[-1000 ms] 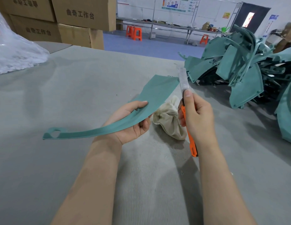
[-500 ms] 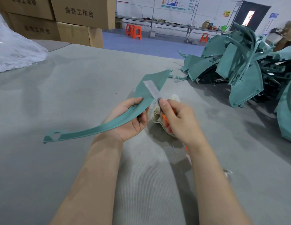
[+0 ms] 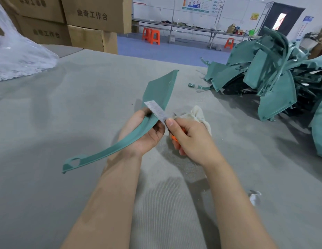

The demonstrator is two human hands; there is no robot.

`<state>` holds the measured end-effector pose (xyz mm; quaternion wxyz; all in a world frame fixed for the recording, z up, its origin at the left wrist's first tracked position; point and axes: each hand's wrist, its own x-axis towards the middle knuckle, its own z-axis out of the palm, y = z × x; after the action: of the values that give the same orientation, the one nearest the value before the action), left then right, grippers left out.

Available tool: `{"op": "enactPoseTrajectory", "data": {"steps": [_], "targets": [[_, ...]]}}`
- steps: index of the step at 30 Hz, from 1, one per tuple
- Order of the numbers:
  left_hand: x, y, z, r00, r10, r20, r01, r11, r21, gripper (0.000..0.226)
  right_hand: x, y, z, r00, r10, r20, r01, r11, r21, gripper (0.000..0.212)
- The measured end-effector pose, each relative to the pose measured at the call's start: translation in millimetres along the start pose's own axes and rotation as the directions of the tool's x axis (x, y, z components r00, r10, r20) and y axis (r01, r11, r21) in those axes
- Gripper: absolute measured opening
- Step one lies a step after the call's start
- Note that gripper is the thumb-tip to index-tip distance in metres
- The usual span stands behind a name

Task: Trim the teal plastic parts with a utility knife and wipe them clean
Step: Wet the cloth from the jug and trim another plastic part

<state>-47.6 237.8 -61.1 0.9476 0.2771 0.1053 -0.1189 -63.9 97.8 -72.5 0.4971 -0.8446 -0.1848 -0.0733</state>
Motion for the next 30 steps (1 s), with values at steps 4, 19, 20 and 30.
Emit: {"op": "enactPoseTrajectory", "data": {"steps": [4,19,20,30], "targets": [[1.5,-0.4,-1.4,0.999,0.046,0.023,-0.043,0.995,-0.087,0.033,-2.1,-3.8,6.0,0.996,0.010,0.094,-0.011,1.000,0.004,0.043],[9.7,3.2,-1.7,0.972,0.184,-0.143,-0.205,0.968,-0.143,0.013,-12.5,-25.7,-1.8,0.859,0.098,0.503,-0.190,0.972,0.135,0.041],[10.5,1.3,-1.9,0.958,0.240,-0.157,-0.258,0.961,-0.104,0.012,-12.2,-26.6,-4.7,0.886,0.103,0.451,-0.201,0.964,0.174,0.041],[14.4,-10.6,0.9,0.717,0.636,-0.285,-0.521,0.761,0.387,0.026,-6.6,-11.5,-9.8,0.893,0.264,0.364,-0.343,0.923,0.172,0.032]]}}
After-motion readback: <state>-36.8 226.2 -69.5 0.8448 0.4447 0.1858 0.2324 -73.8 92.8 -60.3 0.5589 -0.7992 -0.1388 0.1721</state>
